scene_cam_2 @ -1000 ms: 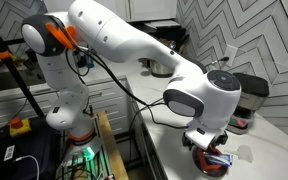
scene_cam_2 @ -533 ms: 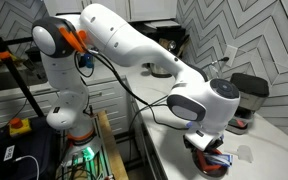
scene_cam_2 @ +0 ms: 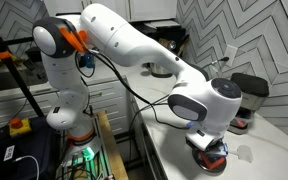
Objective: Place the orange cookie cutter on top of the coffee machine
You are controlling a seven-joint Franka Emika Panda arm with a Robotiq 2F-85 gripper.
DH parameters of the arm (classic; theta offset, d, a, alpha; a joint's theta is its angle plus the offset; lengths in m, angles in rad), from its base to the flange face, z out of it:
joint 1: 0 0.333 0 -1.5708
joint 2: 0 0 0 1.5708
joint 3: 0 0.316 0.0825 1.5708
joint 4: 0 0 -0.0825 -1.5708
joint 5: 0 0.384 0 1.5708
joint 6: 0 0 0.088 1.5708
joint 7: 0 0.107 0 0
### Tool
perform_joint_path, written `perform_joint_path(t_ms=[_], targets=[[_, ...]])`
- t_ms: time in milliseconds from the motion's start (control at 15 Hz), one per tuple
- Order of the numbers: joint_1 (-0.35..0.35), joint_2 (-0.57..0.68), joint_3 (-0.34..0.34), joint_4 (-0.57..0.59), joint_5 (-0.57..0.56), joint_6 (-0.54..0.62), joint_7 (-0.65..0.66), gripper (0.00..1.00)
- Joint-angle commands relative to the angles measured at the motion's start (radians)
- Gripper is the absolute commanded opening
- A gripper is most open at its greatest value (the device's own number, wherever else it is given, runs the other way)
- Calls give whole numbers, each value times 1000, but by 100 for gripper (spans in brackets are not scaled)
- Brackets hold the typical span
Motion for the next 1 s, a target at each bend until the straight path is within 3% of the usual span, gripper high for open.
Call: perform_joint_path(t_ms=[0,467,733,933], targets=[[-5,-57,-13,-6,43,12,-9,3],[-9,-178,-17,-13,30,49,-29,3],[-13,-265,-10,29,-124,-111,-148,3],[-6,-290,-7,135,-127,-220,-280,3]])
